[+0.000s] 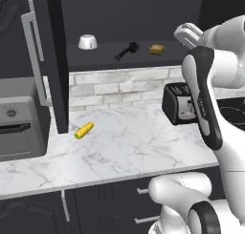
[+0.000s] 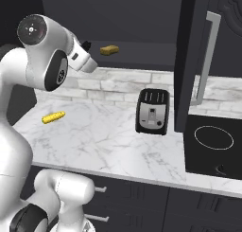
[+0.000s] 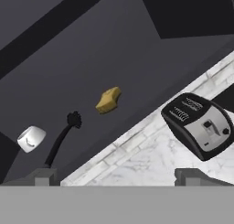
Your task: Pick the dish brush and sponge from the cabinet and place them on the counter.
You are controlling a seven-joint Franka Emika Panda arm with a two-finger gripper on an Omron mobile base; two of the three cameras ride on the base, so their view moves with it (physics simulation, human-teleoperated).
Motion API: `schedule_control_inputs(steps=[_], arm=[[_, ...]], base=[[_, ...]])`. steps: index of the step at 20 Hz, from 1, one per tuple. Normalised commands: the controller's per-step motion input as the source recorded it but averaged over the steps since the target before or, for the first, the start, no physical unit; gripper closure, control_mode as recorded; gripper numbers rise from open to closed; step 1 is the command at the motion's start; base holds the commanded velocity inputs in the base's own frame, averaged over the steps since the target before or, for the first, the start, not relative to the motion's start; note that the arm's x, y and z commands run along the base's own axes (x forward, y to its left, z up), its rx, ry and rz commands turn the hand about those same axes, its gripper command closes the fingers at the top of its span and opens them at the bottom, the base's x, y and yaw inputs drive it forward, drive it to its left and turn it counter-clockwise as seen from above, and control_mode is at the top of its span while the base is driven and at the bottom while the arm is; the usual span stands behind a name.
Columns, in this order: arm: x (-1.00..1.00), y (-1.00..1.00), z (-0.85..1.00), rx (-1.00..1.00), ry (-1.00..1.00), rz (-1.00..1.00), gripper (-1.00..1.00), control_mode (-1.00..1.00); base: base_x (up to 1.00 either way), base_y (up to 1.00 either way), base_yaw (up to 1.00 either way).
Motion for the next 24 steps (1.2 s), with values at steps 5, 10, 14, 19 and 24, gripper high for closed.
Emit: schedule_control_inputs(steps=[5,10,14,19,24], arm=[[0.32,0.0,-0.05,0.0,0.0,0.05,-1.0,-1.0],[0.36,0.0,-0.09,0.0,0.0,0.07,-1.0,-1.0],[0.35,0.0,-0.08,0.0,0.0,0.06,-1.0,-1.0],[0.25,0.0,-0.06,0.0,0.0,0.04,-1.0,-1.0],[0.19,0.0,0.0,0.0,-0.01,0.01,-1.0,-1.0]], base=[[0.0,0.0,0.0],[0.0,0.0,0.0],[0.0,0.0,0.0],[0.0,0.0,0.0],[0.0,0.0,0.0]])
